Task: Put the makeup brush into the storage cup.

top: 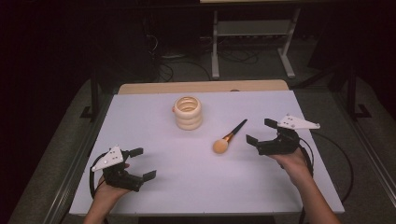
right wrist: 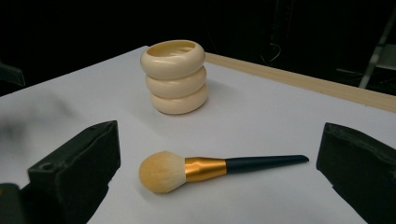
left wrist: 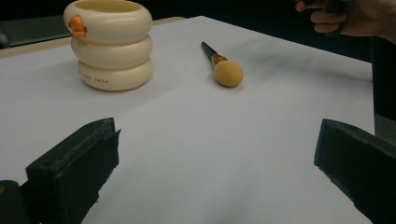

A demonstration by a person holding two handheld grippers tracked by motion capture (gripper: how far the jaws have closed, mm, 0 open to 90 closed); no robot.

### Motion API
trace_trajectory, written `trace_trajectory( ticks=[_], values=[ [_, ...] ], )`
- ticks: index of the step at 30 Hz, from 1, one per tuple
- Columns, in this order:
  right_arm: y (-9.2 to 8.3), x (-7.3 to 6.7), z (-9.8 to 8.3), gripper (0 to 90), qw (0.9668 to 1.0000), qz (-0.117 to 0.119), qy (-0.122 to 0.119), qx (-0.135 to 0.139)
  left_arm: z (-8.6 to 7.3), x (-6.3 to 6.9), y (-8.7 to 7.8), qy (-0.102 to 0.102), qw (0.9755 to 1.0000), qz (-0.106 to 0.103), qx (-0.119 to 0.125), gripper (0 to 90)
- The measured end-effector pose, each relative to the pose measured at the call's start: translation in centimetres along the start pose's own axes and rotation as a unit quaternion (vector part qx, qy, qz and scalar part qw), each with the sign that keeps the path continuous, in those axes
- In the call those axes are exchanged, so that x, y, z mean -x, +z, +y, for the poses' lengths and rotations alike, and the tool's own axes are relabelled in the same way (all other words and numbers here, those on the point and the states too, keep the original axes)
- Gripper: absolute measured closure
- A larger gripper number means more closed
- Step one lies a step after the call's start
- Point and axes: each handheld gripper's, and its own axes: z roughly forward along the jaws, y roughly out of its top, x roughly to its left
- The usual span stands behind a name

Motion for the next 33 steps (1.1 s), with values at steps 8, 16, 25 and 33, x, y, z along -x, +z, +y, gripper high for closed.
trace_trajectory(
  ticks=[8, 16, 25, 33],
  values=[
    [0.5, 0.2, 0.6, 0.0, 1.0, 0.0, -0.001, 0.002, 0.0, 0.0, 0.0, -0.002, 1.0, 0.0, -0.001, 0.0],
    [1.0, 0.4, 1.0, 0.0, 1.0, 0.002, 0.0, 0.006, 0.0, 0.0, 0.0, -0.002, 1.0, -0.001, -0.001, 0.0],
    [1.6, 0.6, 1.5, 0.0, 1.0, 0.001, 0.0, 0.009, 0.0, 0.0, 0.0, -0.005, 1.0, 0.0, 0.002, 0.0],
    [2.2, 0.8, 2.0, 0.0, 0.9999, 0.003, 0.0, 0.013, 0.0, 0.0, 0.0, -0.005, 1.0, 0.001, 0.004, 0.0]
  ],
)
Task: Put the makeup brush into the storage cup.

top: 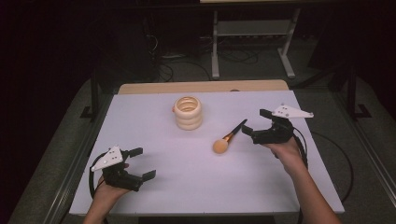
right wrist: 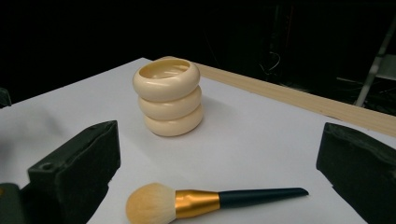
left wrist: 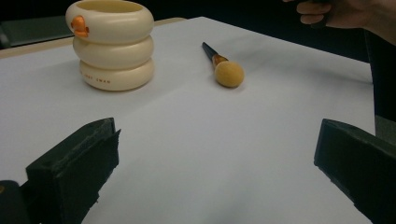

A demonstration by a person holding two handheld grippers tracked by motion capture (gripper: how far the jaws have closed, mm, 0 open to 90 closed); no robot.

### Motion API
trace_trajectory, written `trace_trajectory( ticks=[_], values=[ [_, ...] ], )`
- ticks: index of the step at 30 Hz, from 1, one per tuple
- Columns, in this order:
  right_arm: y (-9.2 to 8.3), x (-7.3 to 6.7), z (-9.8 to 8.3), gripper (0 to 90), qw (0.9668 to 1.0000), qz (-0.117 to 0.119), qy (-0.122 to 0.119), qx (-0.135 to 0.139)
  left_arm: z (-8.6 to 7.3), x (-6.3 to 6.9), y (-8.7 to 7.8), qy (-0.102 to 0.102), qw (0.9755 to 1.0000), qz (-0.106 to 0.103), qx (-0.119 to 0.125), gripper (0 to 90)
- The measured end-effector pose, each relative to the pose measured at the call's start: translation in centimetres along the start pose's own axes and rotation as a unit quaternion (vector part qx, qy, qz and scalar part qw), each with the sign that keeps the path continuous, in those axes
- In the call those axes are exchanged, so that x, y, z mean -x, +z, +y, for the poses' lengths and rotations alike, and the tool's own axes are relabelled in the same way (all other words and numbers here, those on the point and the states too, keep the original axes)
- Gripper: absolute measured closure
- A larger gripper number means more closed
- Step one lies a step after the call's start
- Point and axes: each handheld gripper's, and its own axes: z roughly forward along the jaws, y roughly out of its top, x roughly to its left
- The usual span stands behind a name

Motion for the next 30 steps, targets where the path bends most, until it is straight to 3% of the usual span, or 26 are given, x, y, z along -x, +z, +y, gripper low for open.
trace_trajectory(
  ticks=[6, 30],
  values=[
    [0.6, 0.1, 0.3, 0.0, 1.0, 0.003, 0.003, -0.001, 0.0, -0.1, 0.0, 0.009, 1.0, -0.001, 0.0, 0.0],
    [2.4, 0.7, 2.1, 0.0, 0.9999, 0.009, -0.005, -0.003, 0.0, 0.0, 0.0, 0.004, 1.0, -0.002, 0.002, 0.0]
  ],
)
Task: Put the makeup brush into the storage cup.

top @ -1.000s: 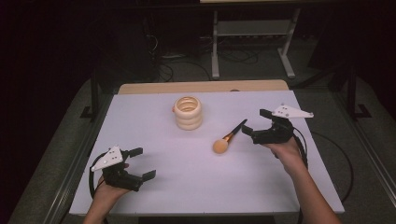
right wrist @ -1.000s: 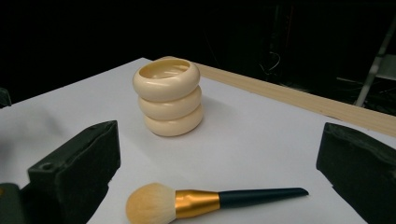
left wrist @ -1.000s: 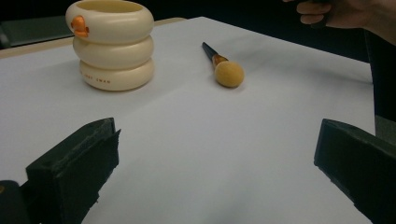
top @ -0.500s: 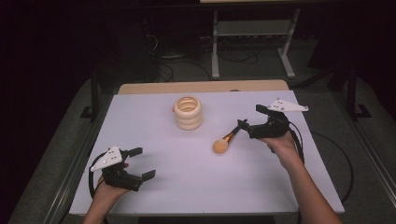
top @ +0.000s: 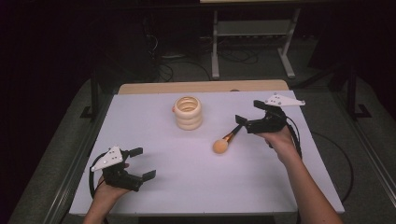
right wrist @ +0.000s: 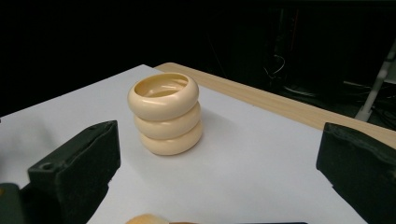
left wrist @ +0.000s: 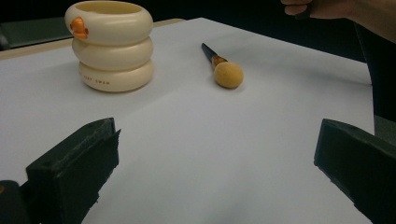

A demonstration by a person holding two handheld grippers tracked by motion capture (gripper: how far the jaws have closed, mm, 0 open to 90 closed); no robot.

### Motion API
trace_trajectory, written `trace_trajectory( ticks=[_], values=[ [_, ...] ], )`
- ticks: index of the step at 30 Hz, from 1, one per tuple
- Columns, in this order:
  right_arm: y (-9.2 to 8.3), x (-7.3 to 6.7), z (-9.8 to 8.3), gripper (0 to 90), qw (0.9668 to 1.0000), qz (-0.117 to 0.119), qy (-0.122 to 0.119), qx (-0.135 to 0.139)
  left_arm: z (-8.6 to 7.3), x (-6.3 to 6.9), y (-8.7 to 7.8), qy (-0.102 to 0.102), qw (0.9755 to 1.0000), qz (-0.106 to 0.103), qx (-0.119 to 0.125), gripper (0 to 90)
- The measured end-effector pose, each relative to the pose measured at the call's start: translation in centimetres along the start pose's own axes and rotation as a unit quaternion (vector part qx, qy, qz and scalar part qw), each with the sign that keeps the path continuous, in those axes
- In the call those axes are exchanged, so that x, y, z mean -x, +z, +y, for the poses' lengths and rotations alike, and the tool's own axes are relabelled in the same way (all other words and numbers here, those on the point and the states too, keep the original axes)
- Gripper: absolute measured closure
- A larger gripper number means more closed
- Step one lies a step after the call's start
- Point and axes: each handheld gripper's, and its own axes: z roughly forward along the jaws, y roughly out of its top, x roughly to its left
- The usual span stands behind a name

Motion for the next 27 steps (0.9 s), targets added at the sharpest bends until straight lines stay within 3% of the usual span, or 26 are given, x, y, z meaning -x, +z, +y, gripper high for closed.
trace_trajectory(
  ticks=[27],
  values=[
    [2.0, 1.0, 1.4, 0.0, 0.9999, 0.001, -0.003, -0.01, 0.0, 0.0, 0.0, 0.0, 1.0, 0.0, 0.0, 0.0]
  ],
)
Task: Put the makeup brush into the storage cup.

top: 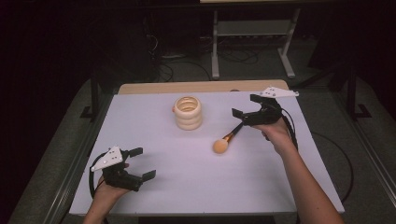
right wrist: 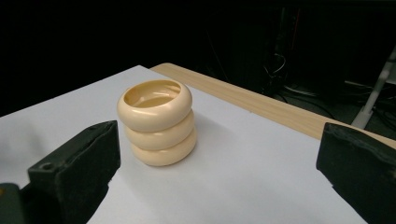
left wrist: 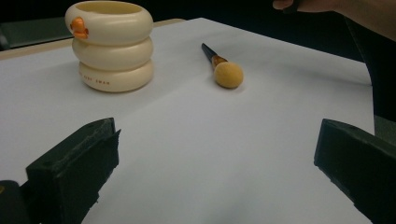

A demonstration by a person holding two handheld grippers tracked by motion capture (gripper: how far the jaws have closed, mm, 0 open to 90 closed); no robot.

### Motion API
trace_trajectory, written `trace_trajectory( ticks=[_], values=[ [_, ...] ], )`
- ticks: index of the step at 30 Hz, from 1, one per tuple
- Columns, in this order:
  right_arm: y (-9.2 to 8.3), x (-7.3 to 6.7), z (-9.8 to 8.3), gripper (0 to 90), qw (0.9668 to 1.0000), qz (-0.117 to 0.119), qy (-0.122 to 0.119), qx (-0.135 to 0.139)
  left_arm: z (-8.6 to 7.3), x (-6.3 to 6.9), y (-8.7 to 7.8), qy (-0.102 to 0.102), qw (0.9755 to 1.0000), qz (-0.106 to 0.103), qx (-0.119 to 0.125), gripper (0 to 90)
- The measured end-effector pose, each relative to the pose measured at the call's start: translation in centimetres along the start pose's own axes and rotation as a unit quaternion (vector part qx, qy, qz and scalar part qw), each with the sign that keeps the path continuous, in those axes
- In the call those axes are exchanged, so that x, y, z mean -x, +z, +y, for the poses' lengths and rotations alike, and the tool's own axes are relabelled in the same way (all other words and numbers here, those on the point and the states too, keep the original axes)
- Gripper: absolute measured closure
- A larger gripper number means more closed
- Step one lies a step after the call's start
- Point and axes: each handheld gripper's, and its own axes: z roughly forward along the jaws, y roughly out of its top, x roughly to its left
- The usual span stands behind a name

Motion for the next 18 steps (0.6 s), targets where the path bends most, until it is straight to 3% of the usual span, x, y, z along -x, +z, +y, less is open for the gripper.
trace_trajectory(
  ticks=[18],
  values=[
    [1.9, 0.2, 0.8, 0.0, 0.9999, 0.007, -0.003, -0.007, 0.0, 0.0, 0.0, -0.001, 1.0, -0.001, 0.0, 0.0]
  ],
)
